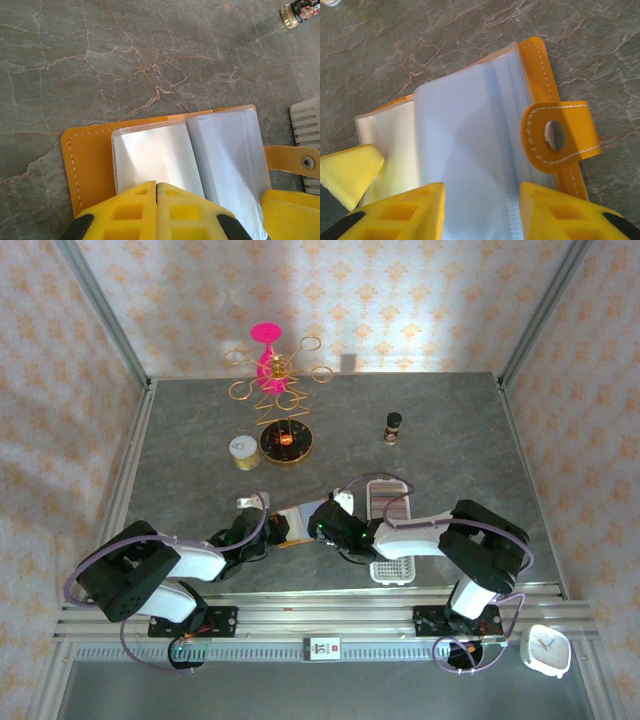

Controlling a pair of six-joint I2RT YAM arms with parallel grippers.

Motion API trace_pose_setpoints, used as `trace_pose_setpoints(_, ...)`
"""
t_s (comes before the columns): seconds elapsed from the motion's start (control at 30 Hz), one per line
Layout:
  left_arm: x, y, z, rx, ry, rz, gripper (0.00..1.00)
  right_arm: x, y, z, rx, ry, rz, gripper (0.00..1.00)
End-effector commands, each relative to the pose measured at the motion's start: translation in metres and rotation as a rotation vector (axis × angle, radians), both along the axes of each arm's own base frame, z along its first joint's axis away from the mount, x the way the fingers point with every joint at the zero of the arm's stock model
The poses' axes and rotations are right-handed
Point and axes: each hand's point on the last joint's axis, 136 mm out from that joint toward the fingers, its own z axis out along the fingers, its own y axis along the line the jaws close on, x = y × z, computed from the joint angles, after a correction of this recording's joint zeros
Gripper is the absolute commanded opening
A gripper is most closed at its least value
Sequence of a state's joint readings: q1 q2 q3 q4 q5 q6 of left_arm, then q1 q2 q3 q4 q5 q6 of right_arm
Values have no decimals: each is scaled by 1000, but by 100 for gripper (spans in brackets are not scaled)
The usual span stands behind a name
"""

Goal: Put the credit cards into the card holder

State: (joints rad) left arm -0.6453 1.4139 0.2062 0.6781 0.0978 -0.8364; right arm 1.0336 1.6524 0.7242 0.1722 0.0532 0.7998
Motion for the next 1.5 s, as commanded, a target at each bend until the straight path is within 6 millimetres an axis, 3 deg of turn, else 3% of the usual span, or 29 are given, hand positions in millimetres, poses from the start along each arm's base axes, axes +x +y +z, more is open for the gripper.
trace_pose_setpoints(0.0, -2, 3, -6, 11, 7, -6, 4, 2, 13, 15, 50, -31, 24, 43)
trace_pose_setpoints(0.23, -3, 3, -7, 11, 13, -10, 4, 2, 14, 6, 22, -7, 24, 43)
trace_pose_setpoints(0.73, -3, 4, -9, 25, 19, -3, 4, 1, 16, 27, 75, -37, 31, 44)
trace_pose_setpoints(1.0, -3, 5, -10, 28, 24, -3, 4, 5, 0, 33, 29, -61, -22, 44)
trace_pose_setpoints(1.23, -2, 3, -10, 25, 26, -6, 4, 6, -8, 27, -29, -60, -50, 43)
trace_pose_setpoints(1.47, -2, 3, -11, 27, 27, -8, 4, 5, 0, 23, -28, -53, -24, 42)
